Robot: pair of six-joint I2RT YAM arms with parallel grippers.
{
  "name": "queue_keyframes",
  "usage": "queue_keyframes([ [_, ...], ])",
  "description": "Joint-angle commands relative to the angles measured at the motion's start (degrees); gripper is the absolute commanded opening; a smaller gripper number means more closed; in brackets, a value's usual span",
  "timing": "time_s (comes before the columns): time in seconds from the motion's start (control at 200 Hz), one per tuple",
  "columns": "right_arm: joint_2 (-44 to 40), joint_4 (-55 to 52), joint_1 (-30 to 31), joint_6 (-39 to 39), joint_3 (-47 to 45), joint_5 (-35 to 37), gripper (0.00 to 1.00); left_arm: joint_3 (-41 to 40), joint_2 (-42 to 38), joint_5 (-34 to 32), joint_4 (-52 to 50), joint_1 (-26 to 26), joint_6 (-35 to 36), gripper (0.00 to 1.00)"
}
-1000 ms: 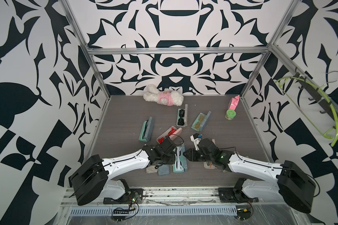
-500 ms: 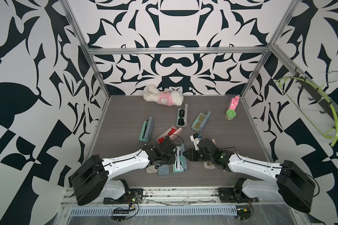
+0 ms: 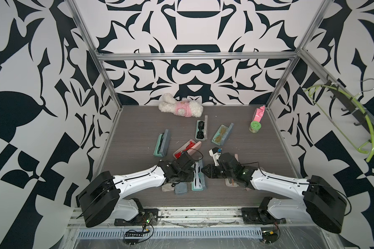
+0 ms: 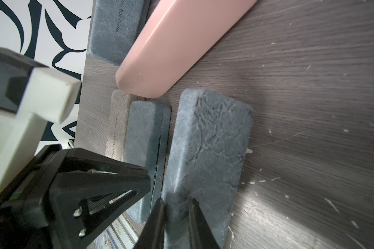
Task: Close the glasses case
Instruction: Close the glasses case at the center of the board.
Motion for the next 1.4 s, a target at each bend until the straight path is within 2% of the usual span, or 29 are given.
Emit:
queue_keyframes([
  [0.0,2.0,-2.5,-0.2,-0.9,0.5,1.0,0.22,-1.2,-1.2,0.1,-0.2,0.3,-0.1,0.22],
  [1.395,3.6,-1.7,-0.1,0.0,0.4,0.6,0.19,-2.8,-3.6,-0.8,-1.3,0.3,-0.5,0.2],
])
